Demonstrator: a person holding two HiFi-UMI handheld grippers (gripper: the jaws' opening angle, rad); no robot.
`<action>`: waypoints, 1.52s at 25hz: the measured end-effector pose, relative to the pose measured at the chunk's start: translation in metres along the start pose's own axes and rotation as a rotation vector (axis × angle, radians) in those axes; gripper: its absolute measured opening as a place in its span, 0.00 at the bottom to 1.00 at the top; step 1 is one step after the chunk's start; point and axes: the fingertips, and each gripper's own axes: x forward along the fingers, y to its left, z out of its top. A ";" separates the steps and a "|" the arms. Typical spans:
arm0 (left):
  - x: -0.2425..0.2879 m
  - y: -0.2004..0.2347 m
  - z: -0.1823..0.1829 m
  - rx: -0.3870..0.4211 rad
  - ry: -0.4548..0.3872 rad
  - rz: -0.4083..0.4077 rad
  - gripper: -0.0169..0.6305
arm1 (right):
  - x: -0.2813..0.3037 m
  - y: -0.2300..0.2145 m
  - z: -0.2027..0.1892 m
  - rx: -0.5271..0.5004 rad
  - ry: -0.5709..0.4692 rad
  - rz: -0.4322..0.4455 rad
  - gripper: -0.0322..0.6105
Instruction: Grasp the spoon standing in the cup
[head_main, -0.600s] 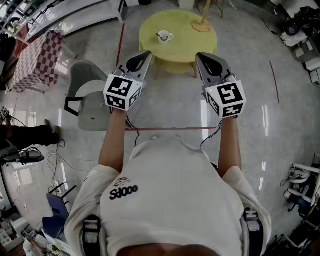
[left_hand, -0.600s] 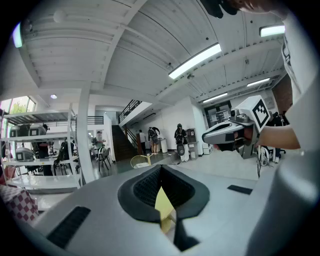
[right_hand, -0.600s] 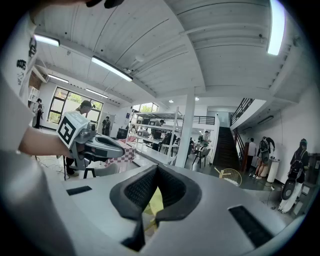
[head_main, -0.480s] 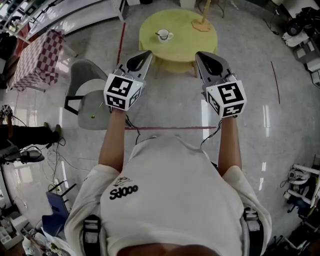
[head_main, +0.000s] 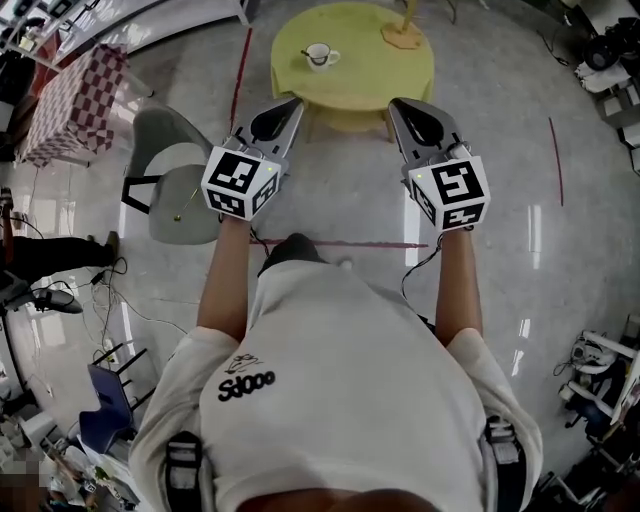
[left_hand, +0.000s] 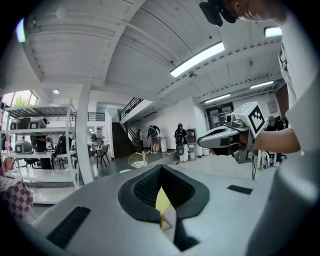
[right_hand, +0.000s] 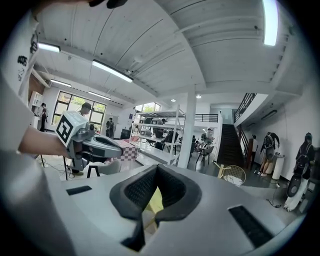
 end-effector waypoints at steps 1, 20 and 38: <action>0.004 -0.001 -0.003 0.011 0.012 -0.004 0.07 | 0.001 -0.002 -0.003 -0.001 0.004 0.001 0.08; 0.132 0.150 -0.018 0.081 0.004 -0.036 0.07 | 0.154 -0.095 -0.008 0.040 0.032 -0.081 0.08; 0.237 0.253 -0.086 -0.069 0.132 -0.126 0.07 | 0.295 -0.133 -0.058 0.088 0.218 -0.005 0.08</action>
